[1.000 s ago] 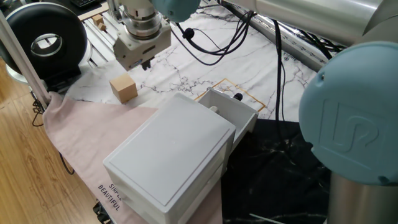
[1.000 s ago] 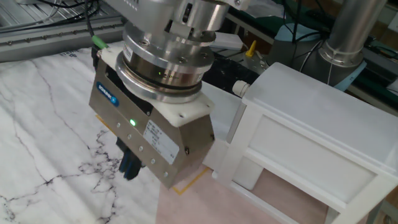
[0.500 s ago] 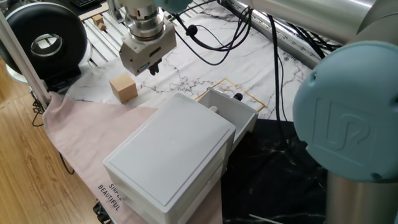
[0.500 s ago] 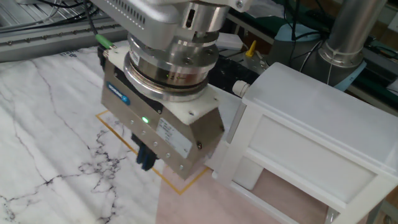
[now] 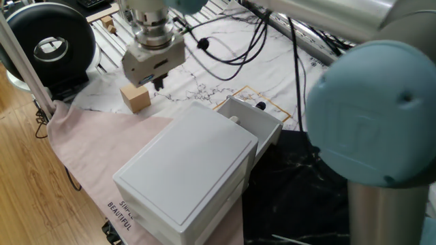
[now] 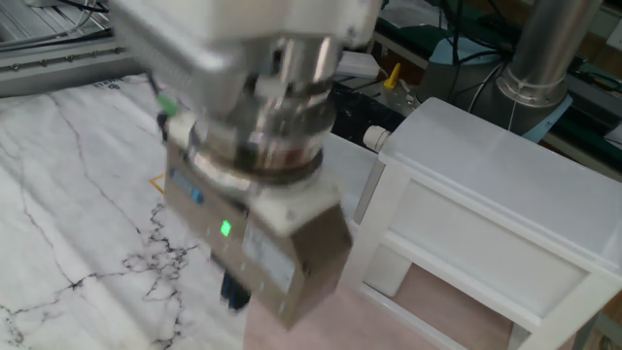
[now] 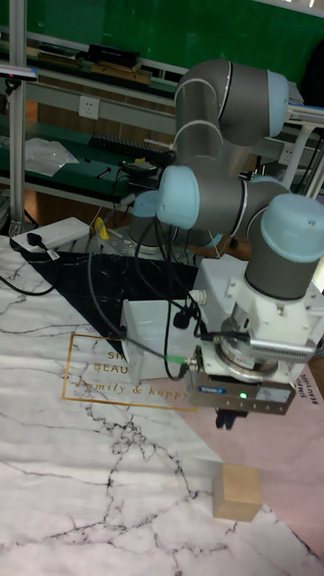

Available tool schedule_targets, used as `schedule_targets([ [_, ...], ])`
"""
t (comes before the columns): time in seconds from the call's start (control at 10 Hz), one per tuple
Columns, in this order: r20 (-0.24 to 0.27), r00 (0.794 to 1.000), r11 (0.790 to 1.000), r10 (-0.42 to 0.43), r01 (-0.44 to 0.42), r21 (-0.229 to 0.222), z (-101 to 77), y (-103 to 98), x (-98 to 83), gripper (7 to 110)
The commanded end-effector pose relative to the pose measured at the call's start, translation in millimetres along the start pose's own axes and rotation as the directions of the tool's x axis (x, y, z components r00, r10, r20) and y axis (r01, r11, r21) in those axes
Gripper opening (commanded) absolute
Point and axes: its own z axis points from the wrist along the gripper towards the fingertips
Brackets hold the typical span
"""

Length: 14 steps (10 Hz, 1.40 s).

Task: Put things in the drawer

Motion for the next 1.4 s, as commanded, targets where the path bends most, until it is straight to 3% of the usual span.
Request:
schedule_targets([
  [0.0,0.105,0.994,0.999,-0.029,0.032,-0.031,9.5,18,-20.1,22],
  [0.1,0.132,0.991,0.999,-0.006,0.010,-0.036,9.0,24,-17.7,22],
  [0.3,0.157,0.987,0.999,-0.041,0.037,0.024,19.5,11,-16.6,22],
  [0.4,0.152,0.988,0.998,-0.034,0.027,0.048,25.5,6,-14.4,44],
  [0.6,0.156,0.987,0.996,-0.032,0.020,0.082,36.0,-3,-11.5,44],
  [0.7,0.146,0.988,0.996,-0.051,0.040,0.075,38.3,-5,-7.8,44],
  [0.8,0.156,0.987,0.999,-0.046,0.042,0.029,35.7,6,-10.3,66],
  [1.1,0.173,0.985,0.999,-0.025,0.030,-0.026,21.9,27,-17.0,66],
  [1.2,0.195,0.981,0.997,0.023,-0.008,-0.076,21.9,41,-26.9,88],
  [1.3,0.215,0.976,0.997,0.017,0.001,-0.080,23.2,43,-37.6,88],
])
